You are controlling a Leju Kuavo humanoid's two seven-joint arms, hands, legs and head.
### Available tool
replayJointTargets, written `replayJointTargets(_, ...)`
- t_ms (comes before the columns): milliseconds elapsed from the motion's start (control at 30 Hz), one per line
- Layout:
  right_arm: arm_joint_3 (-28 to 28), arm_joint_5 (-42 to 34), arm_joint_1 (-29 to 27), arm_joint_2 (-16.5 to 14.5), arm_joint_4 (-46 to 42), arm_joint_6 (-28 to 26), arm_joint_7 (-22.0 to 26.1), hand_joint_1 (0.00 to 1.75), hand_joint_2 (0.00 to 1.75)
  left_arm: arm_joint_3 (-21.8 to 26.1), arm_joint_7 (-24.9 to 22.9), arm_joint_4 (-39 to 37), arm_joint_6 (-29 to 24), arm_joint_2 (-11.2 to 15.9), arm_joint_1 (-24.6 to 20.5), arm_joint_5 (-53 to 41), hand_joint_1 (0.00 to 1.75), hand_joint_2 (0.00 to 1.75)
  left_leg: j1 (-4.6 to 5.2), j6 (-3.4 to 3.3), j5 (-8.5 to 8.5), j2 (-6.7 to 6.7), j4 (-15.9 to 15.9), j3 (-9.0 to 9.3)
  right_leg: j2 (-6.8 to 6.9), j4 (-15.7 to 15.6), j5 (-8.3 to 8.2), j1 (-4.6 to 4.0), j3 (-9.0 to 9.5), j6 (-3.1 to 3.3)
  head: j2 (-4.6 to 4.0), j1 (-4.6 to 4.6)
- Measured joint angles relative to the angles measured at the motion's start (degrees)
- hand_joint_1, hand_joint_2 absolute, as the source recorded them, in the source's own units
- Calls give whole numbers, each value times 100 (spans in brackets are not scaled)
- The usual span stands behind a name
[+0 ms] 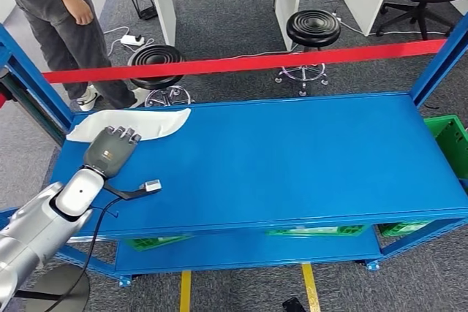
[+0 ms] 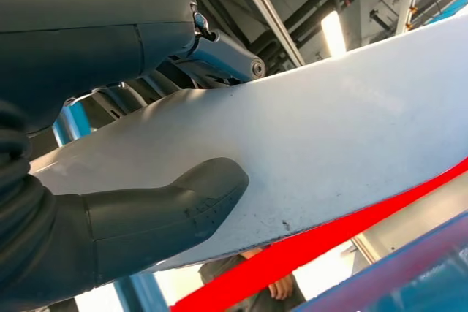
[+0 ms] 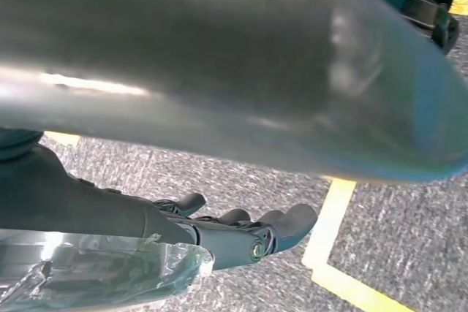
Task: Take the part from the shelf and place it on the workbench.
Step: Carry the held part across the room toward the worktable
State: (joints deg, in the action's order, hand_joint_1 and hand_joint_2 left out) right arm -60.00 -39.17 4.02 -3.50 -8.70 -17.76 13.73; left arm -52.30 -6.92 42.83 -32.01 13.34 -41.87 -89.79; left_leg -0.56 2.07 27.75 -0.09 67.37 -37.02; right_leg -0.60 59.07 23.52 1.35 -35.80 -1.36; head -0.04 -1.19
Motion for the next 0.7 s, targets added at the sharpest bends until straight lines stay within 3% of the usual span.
replayJointTargets(67,0,-1,5,2,0,0,-1,0,0,6,13,15,12,-5,-15,0,175,175,6,-23,-133,-16,-699,459,-2,1,-64,-11,-52,-66,0,-4)
replayJointTargets(100,0,-1,8,3,0,-1,-1,0,0,8,21,22,16,-8,-21,0,175,175,13,-40,-135,-28,-893,567,-4,-4,-101,-18,-69,-106,0,-3)
replayJointTargets(200,0,-4,-1,4,1,-2,-4,0,0,7,43,31,28,-17,-24,0,175,175,31,-155,-186,-37,-975,515,-3,-38,-189,-10,-111,-220,0,-5)
replayJointTargets(233,-1,-5,-6,4,1,-2,-5,0,0,5,45,34,29,-21,-27,0,175,175,28,-214,-230,-28,-981,478,3,20,-107,-6,-156,-246,0,-15)
replayJointTargets(267,-1,-6,-9,4,2,-3,-7,0,0,4,45,37,31,-24,-30,0,175,175,21,-267,-280,-17,-990,433,8,197,74,-6,-233,-265,0,-20)
replayJointTargets(367,-2,-10,-5,4,2,-6,-9,0,0,2,45,43,36,-17,-29,0,175,175,40,-348,-435,2,-989,248,18,1259,804,-19,-558,-288,0,-32)
replayJointTargets(400,-2,-14,-3,4,2,-7,-11,0,0,1,45,43,37,-16,-23,0,175,175,55,-355,-489,3,-988,177,18,1515,887,-28,-596,-283,0,-32)
replayJointTargets(433,-2,-19,-1,4,2,-7,-14,0,0,-1,45,43,37,-16,-17,-1,175,175,70,-357,-545,2,-986,104,18,1585,852,-43,-541,-266,0,-32)
replayJointTargets(500,-2,-27,6,4,2,-8,-17,0,0,0,44,43,38,-15,-10,-1,175,175,93,-347,-657,-2,-984,-27,18,1130,579,-87,-128,-196,0,-32)
replayJointTargets(567,-2,-36,26,12,2,-10,-19,0,0,6,43,44,38,-12,-14,0,175,175,107,-313,-759,1,-980,-117,20,358,502,-134,407,-109,0,-26)
replayJointTargets(600,-2,-41,33,16,2,-13,-18,0,0,8,42,45,38,-11,-18,0,175,175,105,-287,-806,5,-980,-138,18,96,525,-156,553,-76,0,-25)
replayJointTargets(633,-2,-45,39,20,2,-15,-18,0,0,8,40,46,38,-10,-21,0,175,175,97,-253,-857,9,-990,-150,15,-28,556,-175,599,-46,1,-26)
replayJointTargets(700,-2,-53,39,21,2,-19,-18,0,0,5,38,47,37,-13,-22,0,175,175,81,-178,-937,7,-1023,-167,16,-82,458,-184,541,18,1,-37)
